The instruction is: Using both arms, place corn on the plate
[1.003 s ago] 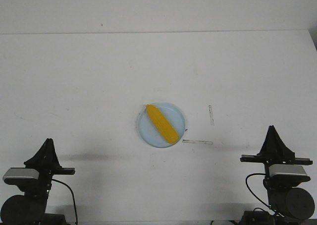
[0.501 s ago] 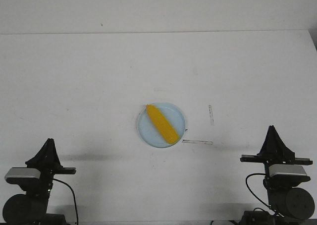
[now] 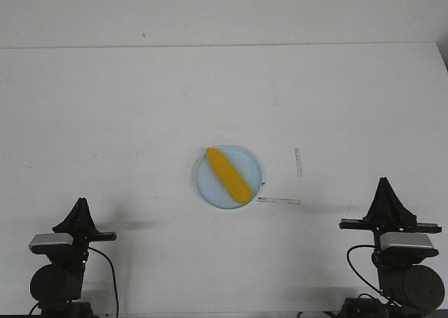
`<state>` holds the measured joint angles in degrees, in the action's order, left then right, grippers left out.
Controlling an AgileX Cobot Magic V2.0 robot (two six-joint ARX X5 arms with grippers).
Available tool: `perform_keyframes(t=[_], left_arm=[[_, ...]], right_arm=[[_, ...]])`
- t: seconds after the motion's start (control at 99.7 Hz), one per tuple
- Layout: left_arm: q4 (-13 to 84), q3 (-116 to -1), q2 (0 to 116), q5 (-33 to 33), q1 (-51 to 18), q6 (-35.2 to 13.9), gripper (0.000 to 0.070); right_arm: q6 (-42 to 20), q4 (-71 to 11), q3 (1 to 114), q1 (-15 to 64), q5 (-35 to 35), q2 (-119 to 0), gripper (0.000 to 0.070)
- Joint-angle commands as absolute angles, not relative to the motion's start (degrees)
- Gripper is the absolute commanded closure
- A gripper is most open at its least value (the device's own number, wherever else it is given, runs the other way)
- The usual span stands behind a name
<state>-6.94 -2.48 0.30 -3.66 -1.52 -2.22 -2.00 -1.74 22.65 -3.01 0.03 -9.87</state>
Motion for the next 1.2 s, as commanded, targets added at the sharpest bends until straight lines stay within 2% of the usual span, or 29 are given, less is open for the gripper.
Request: perform_keyframes(t=[0.0, 1.193], left_arm=[[-8.34, -2.02, 0.16, -2.98, -1.54, -2.57, 0.0698], [-9.08, -0.75, 0.19, -2.98, -1.58, -2.63, 0.0698]], right_arm=[[-2.79, -1.26, 22.81, -2.96, 0.05, -9.74, 0.0689], [-2.79, -1.30, 22.81, -2.96, 0.03, -9.74, 0.0689]])
